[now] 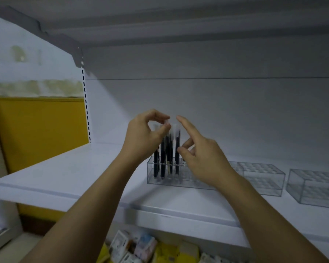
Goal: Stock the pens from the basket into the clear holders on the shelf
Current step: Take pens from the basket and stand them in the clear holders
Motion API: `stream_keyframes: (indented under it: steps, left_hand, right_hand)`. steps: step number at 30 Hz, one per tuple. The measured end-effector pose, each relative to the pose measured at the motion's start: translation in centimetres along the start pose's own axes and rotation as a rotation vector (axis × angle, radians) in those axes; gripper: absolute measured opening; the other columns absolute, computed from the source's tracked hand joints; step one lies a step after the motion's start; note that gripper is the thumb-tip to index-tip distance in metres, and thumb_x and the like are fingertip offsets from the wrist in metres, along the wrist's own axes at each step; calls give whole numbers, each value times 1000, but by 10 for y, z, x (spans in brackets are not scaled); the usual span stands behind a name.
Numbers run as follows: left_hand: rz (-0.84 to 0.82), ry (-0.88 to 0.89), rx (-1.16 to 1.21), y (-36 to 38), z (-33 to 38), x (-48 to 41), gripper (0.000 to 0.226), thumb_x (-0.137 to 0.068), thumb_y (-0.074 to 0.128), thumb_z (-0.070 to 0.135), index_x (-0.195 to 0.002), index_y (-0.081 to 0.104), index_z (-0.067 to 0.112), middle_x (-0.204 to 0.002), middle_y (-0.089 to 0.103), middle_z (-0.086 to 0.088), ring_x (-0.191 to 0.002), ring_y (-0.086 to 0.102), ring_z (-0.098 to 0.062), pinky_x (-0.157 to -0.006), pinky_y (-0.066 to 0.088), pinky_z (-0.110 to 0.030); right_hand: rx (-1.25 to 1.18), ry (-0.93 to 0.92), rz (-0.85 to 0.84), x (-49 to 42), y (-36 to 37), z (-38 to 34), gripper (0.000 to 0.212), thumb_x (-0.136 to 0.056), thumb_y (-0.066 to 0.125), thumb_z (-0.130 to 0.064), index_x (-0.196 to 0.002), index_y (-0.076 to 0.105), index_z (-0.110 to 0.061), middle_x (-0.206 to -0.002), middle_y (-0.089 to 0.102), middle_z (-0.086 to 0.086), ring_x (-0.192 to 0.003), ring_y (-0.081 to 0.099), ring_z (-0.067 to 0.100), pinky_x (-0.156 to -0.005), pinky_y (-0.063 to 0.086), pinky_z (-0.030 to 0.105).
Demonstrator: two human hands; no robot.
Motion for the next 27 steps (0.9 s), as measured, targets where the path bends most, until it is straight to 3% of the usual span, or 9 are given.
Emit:
stream_keyframes:
  steps: [2, 4, 8, 14, 18, 27]
  left_hand:
    - [-65, 23, -82, 3, 2, 0, 7, -86, 69, 28, -92, 65, 30, -100, 62, 13, -99, 54, -3, -87, 35, -16]
    - [-93, 33, -137, 6, 3, 2, 9, -86, 69, 28, -93, 65, 30, -104, 57, 11, -103, 50, -7, -89, 34, -21]
    - [-73, 32, -172, 5, 1, 5, 15, -86, 69, 26, -100, 68, 26, -105, 55, 10, -104, 50, -8, -89, 34, -20]
    - [-84, 69, -188, 0, 3, 21, 33, -87, 67, 23, -120, 63, 27, -121, 58, 9, -115, 51, -9, -95, 33, -18]
    - [-71, 77, -267, -7, 5, 40, 53, -87, 68, 25, -136, 50, 28, -140, 49, 9, -135, 34, -9, -106, 22, -19]
    - [-109, 159, -358, -8, 16, 105, 42, -87, 66, 31, -128, 59, 23, -136, 53, 5, -134, 36, -11, -107, 26, -23]
  right_hand:
    - [43, 9, -68, 0, -3, -2, 75, -97, 54, -25, -146, 6, -55, -89, 65, -9, -74, 64, 10, -75, 55, 31]
    - [64, 26, -105, -2, -6, -5, 71, -97, 53, -24, -147, 10, -52, -89, 66, -7, -73, 64, 11, -75, 56, 32]
    - [83, 59, -132, -2, -7, -6, 66, -98, 52, -23, -147, 17, -48, -93, 68, -4, -78, 64, 12, -75, 54, 29]
    - [-1, 109, -79, 13, -4, -1, 87, -93, 61, -28, -148, -1, -51, -120, 56, -7, -95, 62, 11, -90, 52, 31]
    - [-35, 119, -24, 30, -4, 2, 82, -91, 64, -28, -150, 9, -47, -137, 47, -6, -118, 51, 11, -102, 47, 36]
    - [217, 63, -50, 87, -21, -9, 66, -91, 60, -42, -148, 27, -37, -151, 29, -15, -137, 29, 8, -113, 27, 29]
Point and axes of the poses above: each hand's wrist, its own x-axis away from the middle knuckle, its own y-axis out of the palm, z = x × y, the point moved 2 cm from there along -x, towards the middle knuckle
